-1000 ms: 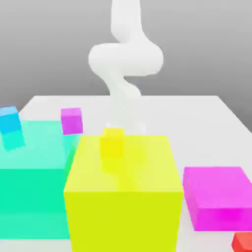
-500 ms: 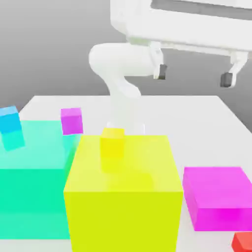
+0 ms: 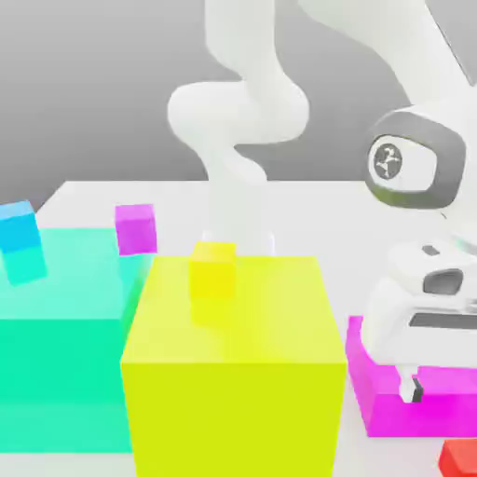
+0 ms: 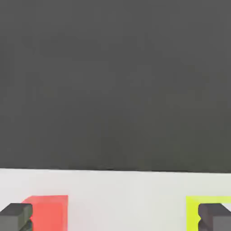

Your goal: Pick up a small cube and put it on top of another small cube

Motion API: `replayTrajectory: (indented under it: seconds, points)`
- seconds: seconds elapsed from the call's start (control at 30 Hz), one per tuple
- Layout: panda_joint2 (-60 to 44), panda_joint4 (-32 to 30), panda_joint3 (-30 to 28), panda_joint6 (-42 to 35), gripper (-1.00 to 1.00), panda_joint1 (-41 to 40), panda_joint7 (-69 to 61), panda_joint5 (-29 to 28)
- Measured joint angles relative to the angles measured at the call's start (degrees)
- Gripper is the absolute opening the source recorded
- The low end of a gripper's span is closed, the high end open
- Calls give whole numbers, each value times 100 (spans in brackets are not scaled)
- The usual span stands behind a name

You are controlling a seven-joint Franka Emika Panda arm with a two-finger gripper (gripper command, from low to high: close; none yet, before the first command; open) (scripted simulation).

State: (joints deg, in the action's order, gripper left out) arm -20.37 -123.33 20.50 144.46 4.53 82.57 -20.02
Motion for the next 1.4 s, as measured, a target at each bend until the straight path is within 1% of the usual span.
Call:
replayTrajectory:
  seconds: [0.13, 0.23, 0.27, 0.5, 0.63, 0.73, 0.8, 0.93, 1.07, 1.2, 1.4]
  points:
    - [-703, 90, 77, 281, 0, 209, 210, 79]
    - [-1330, 247, -185, 703, 0, 450, 432, -180]
    - [-1486, 289, -268, 815, -100, 518, 486, -254]
    - [-1494, 290, -270, 829, -100, 523, 483, -246]
    - [-838, 122, 42, 323, -100, 248, 163, 136]
    - [-1001, 297, -68, 74, -100, -97, -383, 151]
    - [-920, 395, -67, -31, -100, -263, -735, 147]
    - [-296, 392, -55, -332, -100, -576, -1387, 240]
    - [466, 178, -121, -732, -100, -918, -1855, 474]
    - [1280, -132, -274, -1158, -100, -1238, -2278, 843]
    - [2545, -760, -598, -1885, -100, -1802, -2741, 1520]
